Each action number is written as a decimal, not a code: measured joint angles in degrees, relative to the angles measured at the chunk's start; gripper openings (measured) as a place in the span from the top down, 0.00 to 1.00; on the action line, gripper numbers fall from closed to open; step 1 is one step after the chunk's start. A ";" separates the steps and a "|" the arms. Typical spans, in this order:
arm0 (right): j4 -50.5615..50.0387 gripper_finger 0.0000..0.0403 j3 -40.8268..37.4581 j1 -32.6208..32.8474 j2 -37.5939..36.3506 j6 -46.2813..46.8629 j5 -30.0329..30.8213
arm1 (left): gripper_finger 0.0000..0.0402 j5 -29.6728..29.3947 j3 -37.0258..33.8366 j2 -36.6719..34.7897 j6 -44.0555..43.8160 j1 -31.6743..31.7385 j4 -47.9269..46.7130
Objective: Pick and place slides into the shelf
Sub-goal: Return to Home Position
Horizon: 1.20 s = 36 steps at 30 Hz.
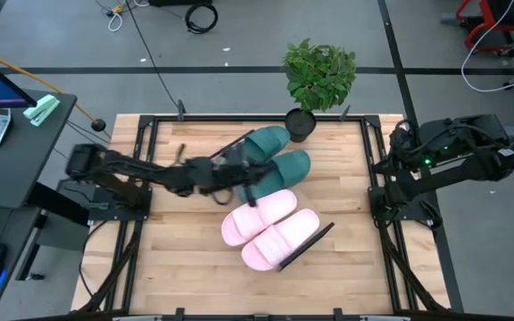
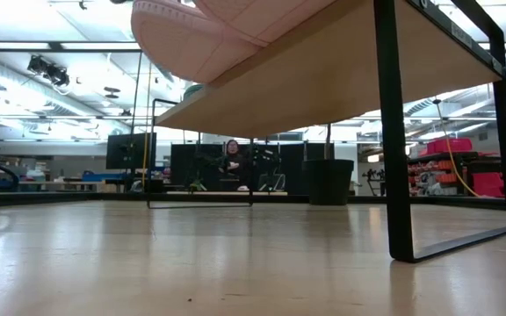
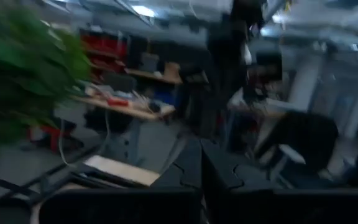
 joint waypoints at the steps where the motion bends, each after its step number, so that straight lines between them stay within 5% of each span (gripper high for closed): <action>1: 0.04 0.99 0.00 0.00 0.02 -0.19 0.51 | 0.99 -0.97 -2.20 -2.31 0.00 0.00 0.85; 14: 0.08 0.99 0.00 0.00 -0.03 2.27 7.00 | 0.99 -6.62 -29.26 -25.13 1.65 -0.11 14.46; 36: 0.06 0.99 0.00 0.00 -0.05 9.38 10.50 | 1.00 -8.00 -48.13 -55.55 5.68 -0.04 14.40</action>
